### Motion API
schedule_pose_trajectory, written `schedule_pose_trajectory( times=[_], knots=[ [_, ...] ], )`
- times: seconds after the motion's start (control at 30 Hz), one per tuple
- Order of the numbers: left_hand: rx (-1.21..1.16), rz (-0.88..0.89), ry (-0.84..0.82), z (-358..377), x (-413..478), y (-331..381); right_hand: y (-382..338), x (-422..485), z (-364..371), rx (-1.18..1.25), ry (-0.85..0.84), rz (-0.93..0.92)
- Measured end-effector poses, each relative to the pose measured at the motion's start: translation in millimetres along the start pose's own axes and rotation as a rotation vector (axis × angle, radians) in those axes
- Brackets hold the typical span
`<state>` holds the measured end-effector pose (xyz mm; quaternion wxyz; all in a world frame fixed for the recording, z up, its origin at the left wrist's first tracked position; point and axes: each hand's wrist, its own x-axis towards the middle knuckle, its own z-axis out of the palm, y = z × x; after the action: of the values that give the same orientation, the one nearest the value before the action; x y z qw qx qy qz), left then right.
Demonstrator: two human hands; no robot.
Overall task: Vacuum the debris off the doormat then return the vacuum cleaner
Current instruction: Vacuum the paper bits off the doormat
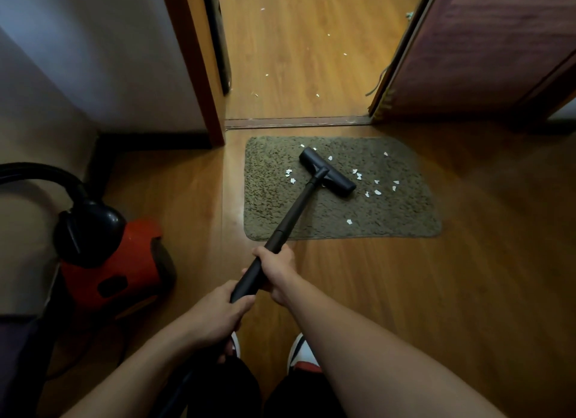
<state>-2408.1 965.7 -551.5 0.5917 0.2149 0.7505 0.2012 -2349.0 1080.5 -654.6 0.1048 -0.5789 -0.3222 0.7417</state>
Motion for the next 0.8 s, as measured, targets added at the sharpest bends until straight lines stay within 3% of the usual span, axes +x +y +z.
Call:
schedule_pose_trajectory(
  times=[0.17,0.8],
  knots=[
    [0.019,-0.004,0.034,-12,-2,-1,1,2,17,0.031,0.03,-0.005],
    [-0.019,-0.114,0.083,-33,-84,-66,65,-58,75,-0.089,-0.119,0.089]
  ],
)
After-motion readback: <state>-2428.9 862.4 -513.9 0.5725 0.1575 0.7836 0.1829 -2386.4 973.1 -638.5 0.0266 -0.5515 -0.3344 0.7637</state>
